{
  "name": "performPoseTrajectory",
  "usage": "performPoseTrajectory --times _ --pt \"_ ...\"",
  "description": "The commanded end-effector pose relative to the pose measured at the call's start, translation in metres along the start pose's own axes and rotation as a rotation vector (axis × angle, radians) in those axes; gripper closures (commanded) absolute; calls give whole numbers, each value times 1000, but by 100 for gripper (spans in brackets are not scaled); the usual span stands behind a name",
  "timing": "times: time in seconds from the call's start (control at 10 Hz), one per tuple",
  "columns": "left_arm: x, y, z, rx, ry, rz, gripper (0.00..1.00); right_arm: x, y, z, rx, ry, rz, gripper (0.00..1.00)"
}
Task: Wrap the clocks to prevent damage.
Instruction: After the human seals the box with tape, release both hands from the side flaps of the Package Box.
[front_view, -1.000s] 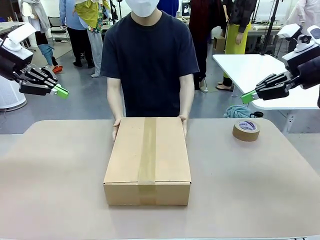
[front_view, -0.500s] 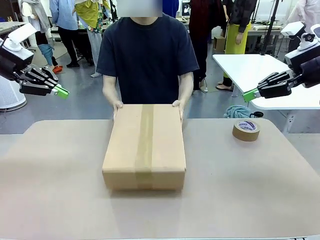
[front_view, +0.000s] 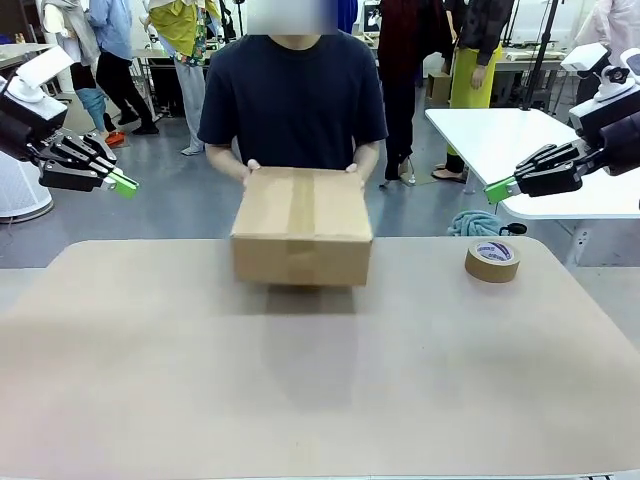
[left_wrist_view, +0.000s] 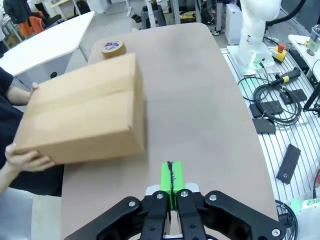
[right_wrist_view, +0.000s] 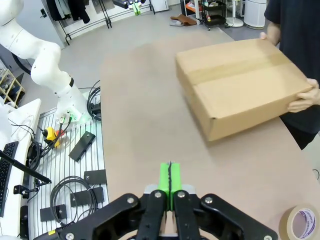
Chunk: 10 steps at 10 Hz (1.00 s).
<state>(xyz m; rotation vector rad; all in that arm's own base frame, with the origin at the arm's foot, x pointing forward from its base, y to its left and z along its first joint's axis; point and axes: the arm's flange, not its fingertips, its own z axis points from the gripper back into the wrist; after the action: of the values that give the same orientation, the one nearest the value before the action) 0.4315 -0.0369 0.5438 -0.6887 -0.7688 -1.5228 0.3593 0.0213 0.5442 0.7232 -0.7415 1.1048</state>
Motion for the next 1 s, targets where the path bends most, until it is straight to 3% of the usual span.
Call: performPoseTrajectory --times 0.0,0.4,0.5,0.6,0.7,0.9 --pt "1 0 -1 0 3 -1 100 1 0 -2 -10 -9 7 99" --pt "5 -3 10 -1 -8 4 100 0 0 0 0 0 0 99" --pt "9 -8 13 -6 -31 25 63 -7 6 2 1 -27 -15 49" --pt "10 -13 13 -10 -28 18 42 -9 11 2 14 -29 -5 39" --pt "13 -10 17 -14 -26 19 5 -2 15 1 0 -21 2 0" --pt "14 -11 12 -27 -29 22 0 7 18 -2 16 -9 9 0"
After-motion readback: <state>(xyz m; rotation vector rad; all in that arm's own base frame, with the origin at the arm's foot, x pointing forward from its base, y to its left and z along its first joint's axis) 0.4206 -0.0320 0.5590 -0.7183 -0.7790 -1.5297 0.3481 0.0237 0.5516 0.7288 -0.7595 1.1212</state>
